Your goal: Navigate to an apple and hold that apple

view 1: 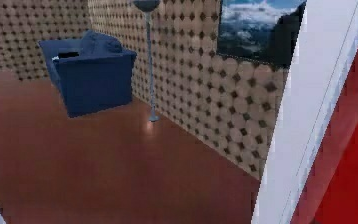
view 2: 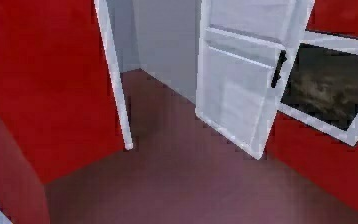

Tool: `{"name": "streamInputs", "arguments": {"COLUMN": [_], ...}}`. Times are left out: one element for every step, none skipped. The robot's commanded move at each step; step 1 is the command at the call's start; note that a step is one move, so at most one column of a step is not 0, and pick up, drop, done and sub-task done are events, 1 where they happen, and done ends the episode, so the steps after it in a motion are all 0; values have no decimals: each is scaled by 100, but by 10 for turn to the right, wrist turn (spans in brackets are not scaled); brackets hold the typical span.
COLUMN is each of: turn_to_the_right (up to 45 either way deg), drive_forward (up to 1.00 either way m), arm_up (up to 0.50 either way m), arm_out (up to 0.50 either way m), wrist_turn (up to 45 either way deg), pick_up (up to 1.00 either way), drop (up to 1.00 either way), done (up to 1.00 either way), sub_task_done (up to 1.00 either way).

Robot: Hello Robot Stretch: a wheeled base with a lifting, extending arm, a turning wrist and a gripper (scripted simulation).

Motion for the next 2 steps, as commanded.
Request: {"name": "streamInputs", "arguments": {"turn_to_the_right": [-270,0], "drive_forward": [0,90], "arm_up": [0,0], "arm_out": [0,0], "wrist_turn": [0,0], "pick_up": [0,0], "drop": [0,0], "done": [0,0], "sub_task_done": [0,0]}}
